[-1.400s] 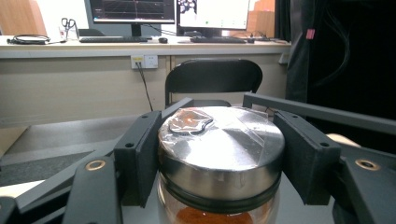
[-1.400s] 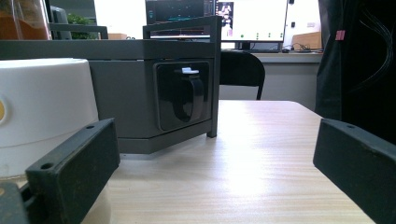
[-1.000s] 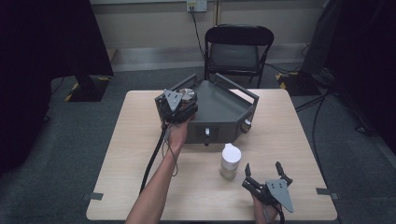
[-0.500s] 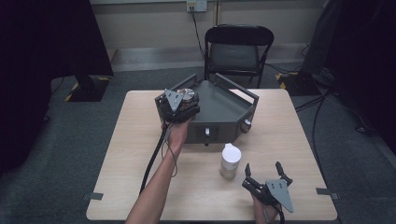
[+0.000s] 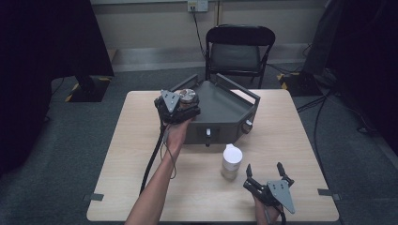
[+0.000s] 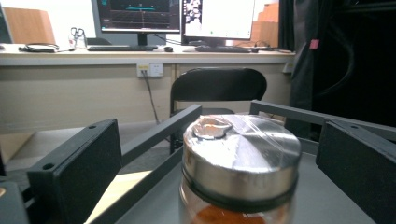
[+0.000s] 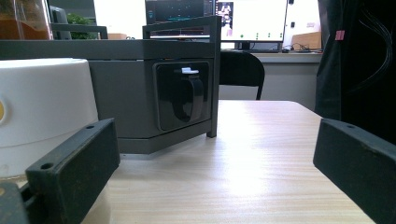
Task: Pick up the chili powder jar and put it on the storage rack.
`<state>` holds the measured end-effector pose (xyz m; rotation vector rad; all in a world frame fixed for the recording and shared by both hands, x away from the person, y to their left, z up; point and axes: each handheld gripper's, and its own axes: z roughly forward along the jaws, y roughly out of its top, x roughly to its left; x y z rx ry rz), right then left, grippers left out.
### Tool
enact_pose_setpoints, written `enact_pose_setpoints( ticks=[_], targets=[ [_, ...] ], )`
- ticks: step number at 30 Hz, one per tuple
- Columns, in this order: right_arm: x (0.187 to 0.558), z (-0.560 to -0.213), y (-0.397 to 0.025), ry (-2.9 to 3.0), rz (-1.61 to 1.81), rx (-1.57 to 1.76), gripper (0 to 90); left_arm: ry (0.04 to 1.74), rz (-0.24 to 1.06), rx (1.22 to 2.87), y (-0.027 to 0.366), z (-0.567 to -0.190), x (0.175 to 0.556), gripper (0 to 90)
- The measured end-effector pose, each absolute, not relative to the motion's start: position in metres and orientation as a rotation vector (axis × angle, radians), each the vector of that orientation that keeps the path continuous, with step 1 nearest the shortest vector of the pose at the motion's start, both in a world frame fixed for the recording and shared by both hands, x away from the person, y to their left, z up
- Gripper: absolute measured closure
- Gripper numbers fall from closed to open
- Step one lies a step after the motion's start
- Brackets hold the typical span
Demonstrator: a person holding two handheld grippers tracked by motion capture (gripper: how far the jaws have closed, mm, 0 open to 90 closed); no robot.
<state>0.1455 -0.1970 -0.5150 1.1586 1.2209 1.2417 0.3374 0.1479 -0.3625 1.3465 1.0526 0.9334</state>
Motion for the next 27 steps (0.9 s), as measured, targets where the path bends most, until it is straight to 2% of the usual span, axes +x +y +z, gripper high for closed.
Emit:
enact_pose_setpoints(
  ticks=[3, 27],
  targets=[
    [0.146, -0.515, -0.197, 1.221, 1.242, 1.158, 0.0, 1.038, 0.961, 1.349, 0.147, -0.367, 0.332, 0.0],
    [0.145, -0.515, -0.196, 1.218, 1.238, 1.16, 0.0, 1.007, 0.933, 1.325, 0.176, -0.388, 0.291, 0.0]
  ],
)
